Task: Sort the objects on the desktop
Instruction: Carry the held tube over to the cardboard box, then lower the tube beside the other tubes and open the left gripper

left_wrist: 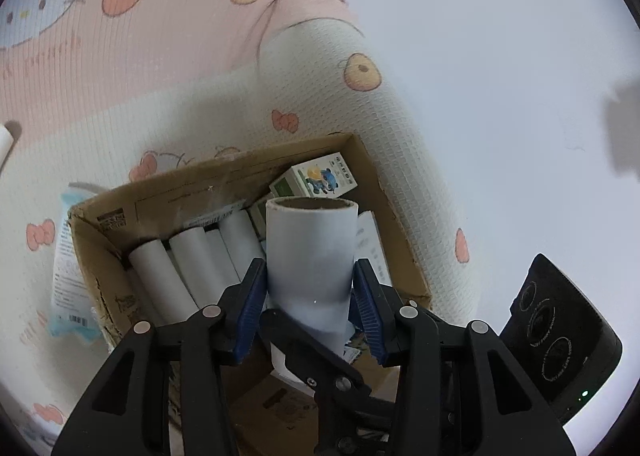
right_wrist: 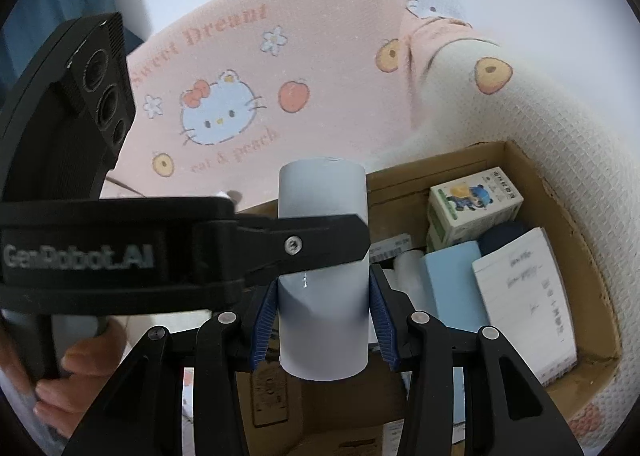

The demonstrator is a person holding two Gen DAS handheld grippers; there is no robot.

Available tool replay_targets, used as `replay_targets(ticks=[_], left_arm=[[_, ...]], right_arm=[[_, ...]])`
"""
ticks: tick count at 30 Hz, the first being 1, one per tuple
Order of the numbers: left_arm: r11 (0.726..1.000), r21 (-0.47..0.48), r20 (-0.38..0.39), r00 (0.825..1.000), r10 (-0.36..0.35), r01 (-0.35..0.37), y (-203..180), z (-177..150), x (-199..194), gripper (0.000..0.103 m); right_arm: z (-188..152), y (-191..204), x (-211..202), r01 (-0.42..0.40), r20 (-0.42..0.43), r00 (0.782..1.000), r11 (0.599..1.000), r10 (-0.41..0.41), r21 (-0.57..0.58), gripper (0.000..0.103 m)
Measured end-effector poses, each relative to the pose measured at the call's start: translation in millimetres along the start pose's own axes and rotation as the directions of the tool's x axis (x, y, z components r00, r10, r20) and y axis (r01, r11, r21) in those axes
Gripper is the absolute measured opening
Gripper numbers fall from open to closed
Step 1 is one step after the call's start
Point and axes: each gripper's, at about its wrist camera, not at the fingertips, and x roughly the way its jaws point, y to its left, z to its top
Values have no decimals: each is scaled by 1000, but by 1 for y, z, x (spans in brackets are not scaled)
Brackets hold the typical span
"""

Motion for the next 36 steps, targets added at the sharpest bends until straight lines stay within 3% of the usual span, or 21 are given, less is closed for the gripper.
replay_targets(ticks=[8,13,17,31,36], left_arm=[[999,11,-29,999,41,-41,6,4,16,47],[997,-57,-91,995,42,-47,20,10,40,47],[987,-28,-88,984,157,-160,22,15,58,47],[970,-141,-218,962,162,-196,51,22,103,47],[952,-220,-257,954,154,-213,62,24,121,47]], right_arm=[[3,-3,17,13,-41,999,1000,-14,-19,41],[2,-11,34,42,-118,992,998,-47,-41,42],[-3,-19,48,49,-192,980,998,-53,-29,42],[-21,-56,34,97,-207,974,995,-89,29,42],[-28,-54,14,173,-167,970,985,-175,-26,42]])
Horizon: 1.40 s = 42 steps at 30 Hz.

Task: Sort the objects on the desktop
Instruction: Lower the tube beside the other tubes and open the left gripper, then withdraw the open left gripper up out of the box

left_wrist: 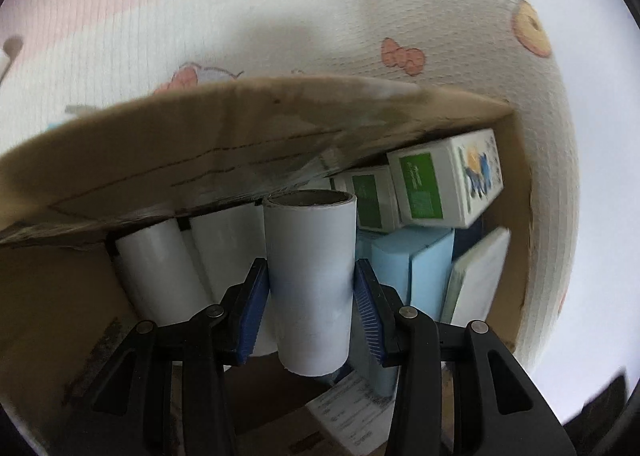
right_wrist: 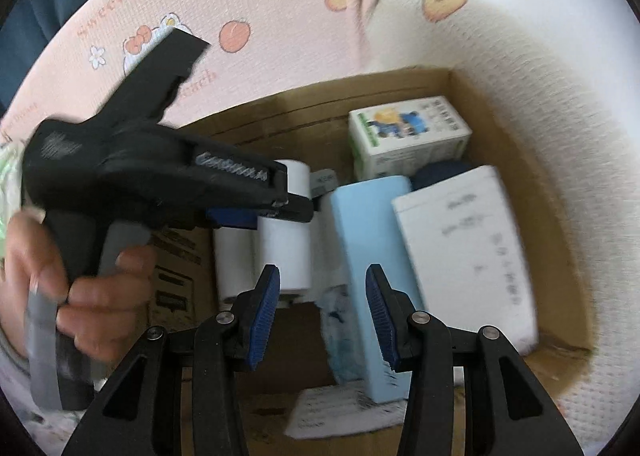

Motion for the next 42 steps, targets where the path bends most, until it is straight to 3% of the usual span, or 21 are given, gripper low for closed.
replay_targets(ticks=[7,11,16,21,24,25,27,29,30,34,37,42], left_arm=[[998,-46,-11,999,38,-39,-7,9,17,47],[997,-38,-6,998,65,-65,-10,10,19,48],[993,-39,-2,994,113,-113,-11,10,13,50],[993,-19,40,993,115,-115,-10,7,-2,49],[996,31,52,995,87,-89,-12,8,-12,21],[995,40,56,994,91,-93,-13,8,-15,16],[994,59,89,993,83,-88,-14,6,-25,12],[992,91,120,989,81,-92,-12,7,-35,12],[988,114,141,986,86,-103,-13,6,-40,12],[974,188,194,977,91,-128,-9,-8,-56,12],[974,196,206,976,71,-112,-3,-8,-67,12],[974,211,198,979,37,-80,13,-10,-78,13]], right_arm=[[-11,-7,-23,-7,72,997,1000,5,17,42],[-11,-5,-20,33,68,997,999,-35,22,42],[-17,-5,-15,16,66,998,999,-19,46,42],[-13,-2,-9,9,58,998,999,-12,36,42],[-8,1,-3,-37,54,998,999,35,32,42],[-6,2,-2,-48,51,998,998,47,31,42],[0,7,3,-73,41,997,997,72,19,41],[5,12,8,-97,34,995,995,97,3,26],[8,17,11,-100,18,995,995,100,-11,17],[18,31,34,-73,-68,995,996,70,-50,14],[26,34,58,-67,-148,987,998,64,-19,14],[34,38,85,28,-245,969,999,-32,-23,14]])
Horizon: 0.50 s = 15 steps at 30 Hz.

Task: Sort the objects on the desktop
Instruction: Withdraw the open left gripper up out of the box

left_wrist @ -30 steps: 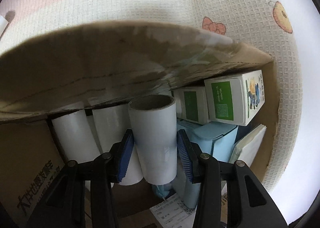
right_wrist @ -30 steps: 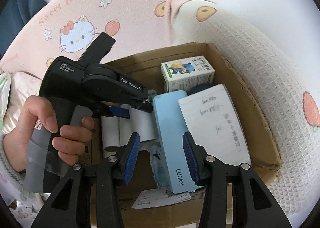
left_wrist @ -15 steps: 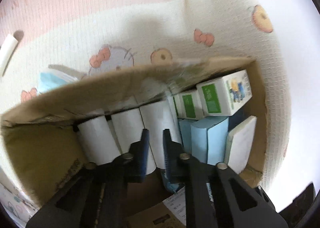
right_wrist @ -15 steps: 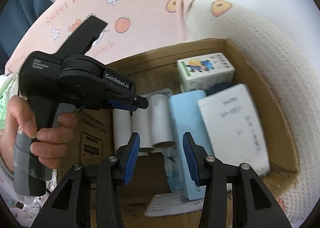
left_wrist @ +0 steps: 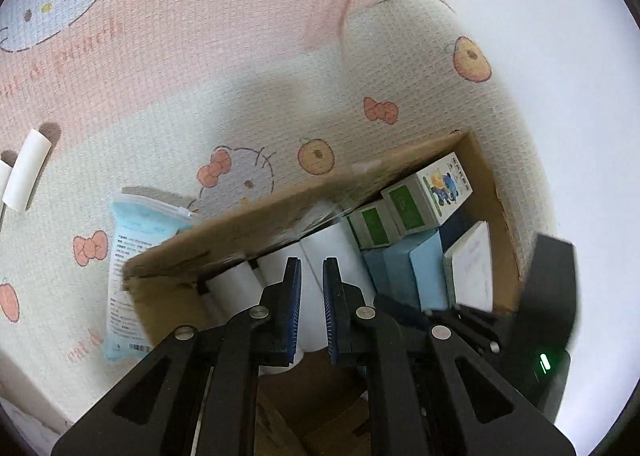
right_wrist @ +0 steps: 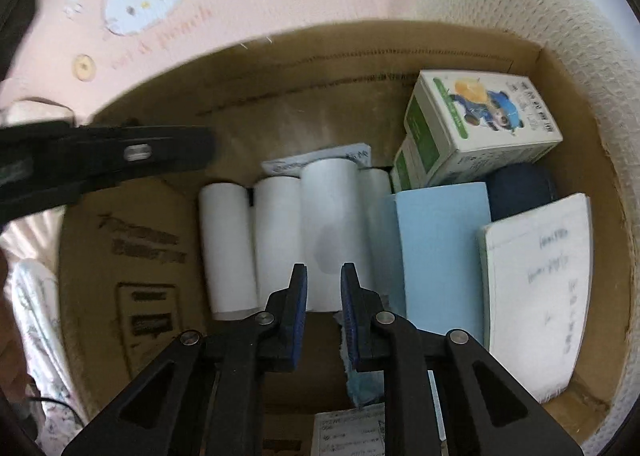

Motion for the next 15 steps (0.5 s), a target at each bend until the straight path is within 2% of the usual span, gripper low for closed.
replay_targets(ticks=[2,5,10,13,15], left_arm=[[1000,2,0,1000,-14,14,2,-3,-4,13],[999,3,4,999,-42,42,7,-6,-14,13],[999,42,36,999,-21,19,8,-7,-20,13],[998,45,28,999,-35,34,9,-8,-22,13],[998,40,21,999,-39,38,10,-10,-23,13]], right_arm=[[4,0,8,12,-36,999,1000,-11,16,14],[8,2,12,19,-36,999,1000,-18,7,14],[15,0,18,32,-59,998,999,-30,29,14],[16,5,28,14,-89,996,1000,-11,24,14],[16,14,29,30,-87,996,1000,-31,-7,15]])
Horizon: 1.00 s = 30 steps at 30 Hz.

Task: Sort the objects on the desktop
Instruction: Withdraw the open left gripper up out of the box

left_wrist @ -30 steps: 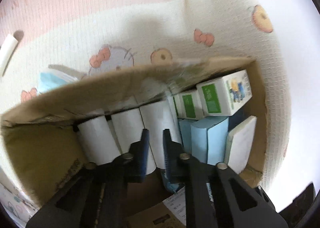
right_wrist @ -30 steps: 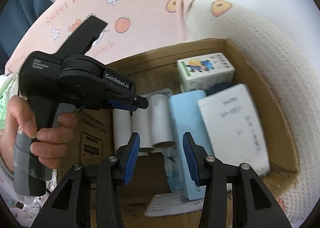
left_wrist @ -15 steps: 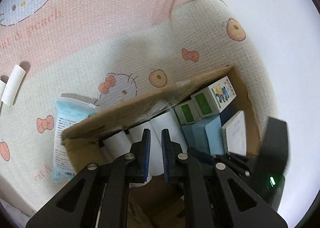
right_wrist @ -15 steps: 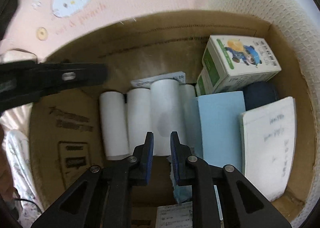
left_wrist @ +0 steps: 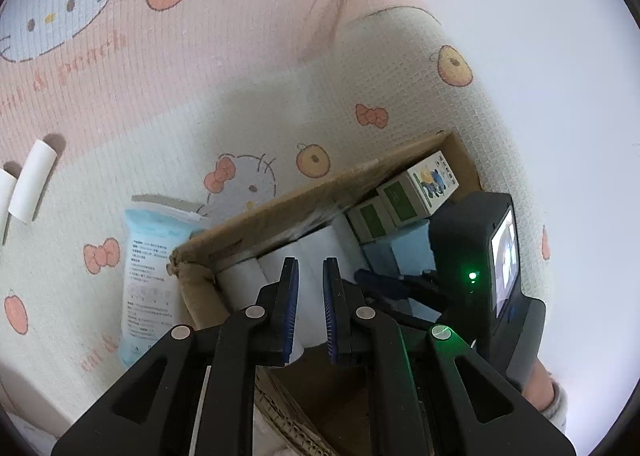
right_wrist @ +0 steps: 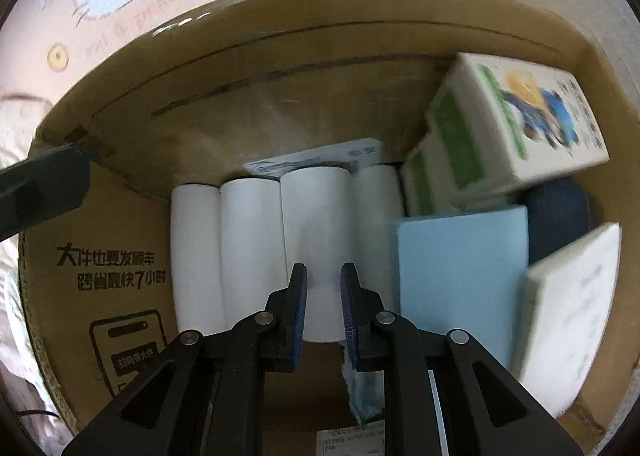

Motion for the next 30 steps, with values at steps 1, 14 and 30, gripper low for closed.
replay_targets(ticks=[1,14,30], left_arm=[[1000,3,-2,1000,2,-2,0,-1,0,13],[994,101,59,998,-35,29,-17,-9,-19,31],[977,203,187,976,-110,71,-13,-74,-83,45]], right_arm=[[0,3,-1,22,6,1000,1000,-22,-3,15],[-33,33,-82,3,203,979,999,6,-43,15],[-101,75,-157,66,450,892,972,45,-227,15]])
